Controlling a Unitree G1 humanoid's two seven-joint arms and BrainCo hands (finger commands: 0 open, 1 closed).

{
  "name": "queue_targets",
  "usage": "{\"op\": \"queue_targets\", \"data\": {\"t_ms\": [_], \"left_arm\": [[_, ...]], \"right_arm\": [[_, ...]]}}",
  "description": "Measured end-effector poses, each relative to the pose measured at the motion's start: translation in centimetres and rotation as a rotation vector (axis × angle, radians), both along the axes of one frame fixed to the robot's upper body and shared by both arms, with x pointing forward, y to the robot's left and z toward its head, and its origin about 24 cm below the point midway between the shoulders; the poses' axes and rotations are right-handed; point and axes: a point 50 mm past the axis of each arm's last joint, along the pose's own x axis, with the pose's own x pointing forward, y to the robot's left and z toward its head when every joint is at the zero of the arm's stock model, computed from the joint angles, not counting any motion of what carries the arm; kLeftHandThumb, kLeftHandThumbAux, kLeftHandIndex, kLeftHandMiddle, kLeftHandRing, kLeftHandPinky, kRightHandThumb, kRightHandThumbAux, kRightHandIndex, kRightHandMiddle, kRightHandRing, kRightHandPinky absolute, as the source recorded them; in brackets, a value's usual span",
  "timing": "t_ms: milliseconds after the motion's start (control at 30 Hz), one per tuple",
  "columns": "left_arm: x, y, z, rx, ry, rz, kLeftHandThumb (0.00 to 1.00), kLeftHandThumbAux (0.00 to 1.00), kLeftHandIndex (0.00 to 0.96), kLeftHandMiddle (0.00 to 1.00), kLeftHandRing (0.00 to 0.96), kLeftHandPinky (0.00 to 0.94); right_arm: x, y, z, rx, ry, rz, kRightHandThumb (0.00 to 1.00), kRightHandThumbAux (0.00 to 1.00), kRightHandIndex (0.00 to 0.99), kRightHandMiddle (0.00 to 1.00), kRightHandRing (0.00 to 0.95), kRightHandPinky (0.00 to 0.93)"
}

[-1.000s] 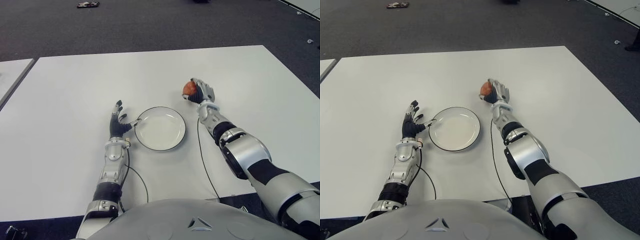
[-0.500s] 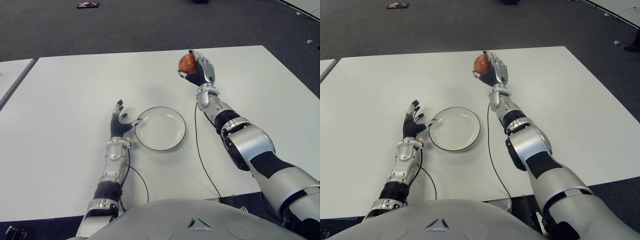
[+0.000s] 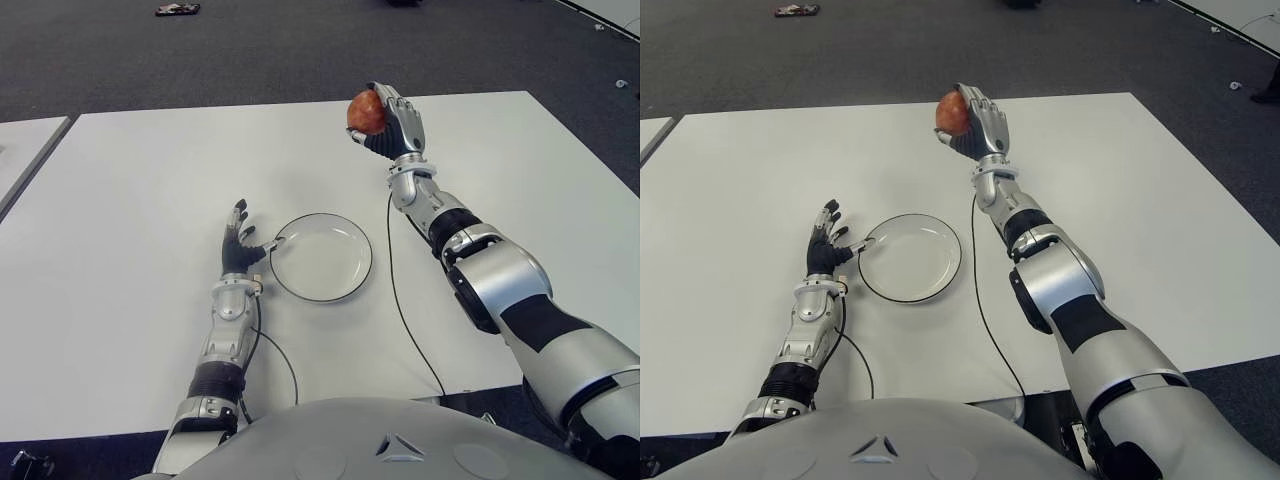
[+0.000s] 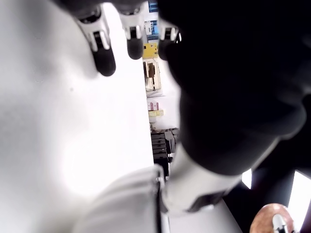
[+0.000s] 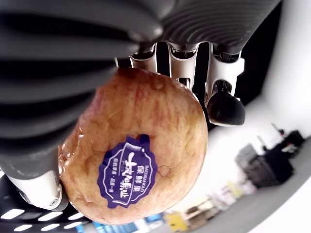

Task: Put the apples into the plate.

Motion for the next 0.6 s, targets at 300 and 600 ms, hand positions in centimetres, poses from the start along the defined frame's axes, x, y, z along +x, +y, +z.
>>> {"op": "queue_targets", "data": {"t_ms": [300, 600], "left_arm": [[0.1, -0.1, 0.0, -0.002, 0.0, -0.001, 0.0, 0.289, 0.0, 0.0, 0.0, 0.035], [0.2, -0.2, 0.1, -0.007, 0.01, 0.002, 0.0, 0.29, 0.0, 0.0, 0.0, 0.032]], "right_arm": [[-0.2, 1.4, 1.4, -0.057, -0.083, 0.135, 0.953, 0.66, 0.378, 0.499, 0.522, 0.786], [-1.0, 3.1, 2.0, -0.076, -0.155, 0.282, 0.953, 0.659, 0.381, 0.501, 0.52, 0.697]]}}
